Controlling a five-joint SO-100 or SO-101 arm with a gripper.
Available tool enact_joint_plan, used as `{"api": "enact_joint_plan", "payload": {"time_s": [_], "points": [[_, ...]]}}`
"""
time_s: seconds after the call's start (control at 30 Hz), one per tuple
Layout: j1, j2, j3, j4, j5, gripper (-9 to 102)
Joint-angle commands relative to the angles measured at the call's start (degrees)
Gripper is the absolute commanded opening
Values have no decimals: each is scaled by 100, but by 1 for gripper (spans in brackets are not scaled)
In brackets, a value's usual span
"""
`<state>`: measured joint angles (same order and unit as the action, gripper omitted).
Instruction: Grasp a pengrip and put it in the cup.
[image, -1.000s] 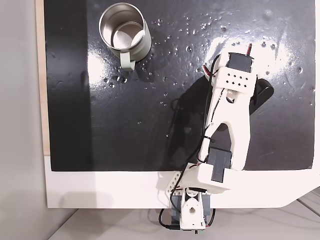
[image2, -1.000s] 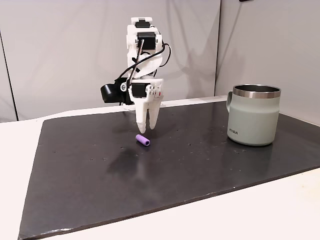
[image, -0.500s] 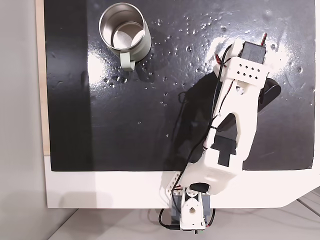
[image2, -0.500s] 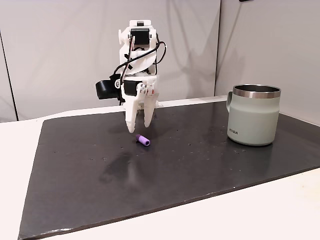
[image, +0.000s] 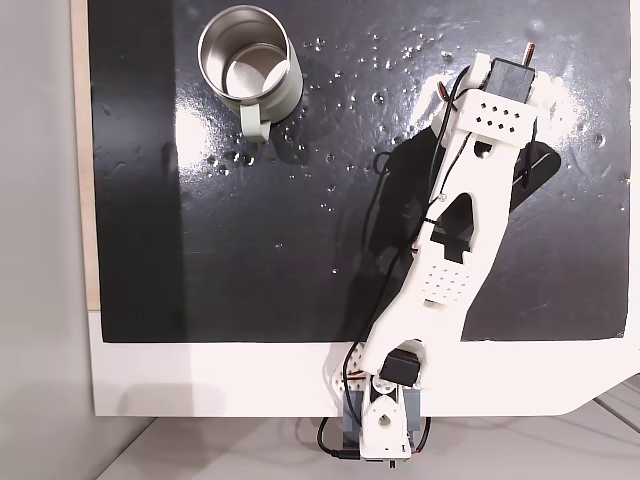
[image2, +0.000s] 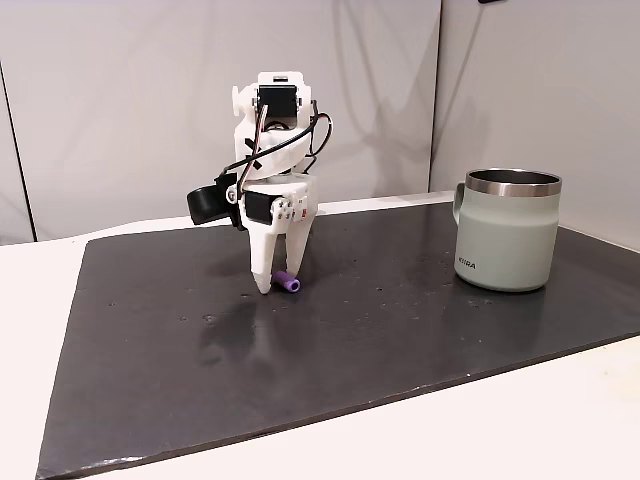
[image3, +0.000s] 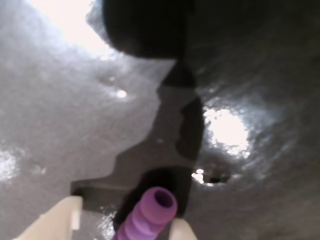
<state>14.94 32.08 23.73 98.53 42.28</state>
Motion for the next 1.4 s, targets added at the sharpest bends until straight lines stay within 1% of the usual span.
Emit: {"api": "enact_joint_plan", "payload": {"time_s": [0.0,0.07,0.1,0.33,0.47,0.6,0.77,0.93,1.07,1.23,1.37], "points": [[0,-44,-396,149,-158,10],[0,-105,-413,149,-220,1],[0,-123,-413,167,-220,0],[-79,149,-246,299,-176,0],[-237,1028,290,299,-220,0],[-545,2232,940,246,-475,0],[-1160,3683,1512,-114,-861,0],[-1819,4289,1485,-598,-1336,0],[-2118,4131,914,-1028,-1758,0],[-2355,3129,-606,-1151,-2180,0],[-2602,2461,-1503,-1371,-2373,0]]}}
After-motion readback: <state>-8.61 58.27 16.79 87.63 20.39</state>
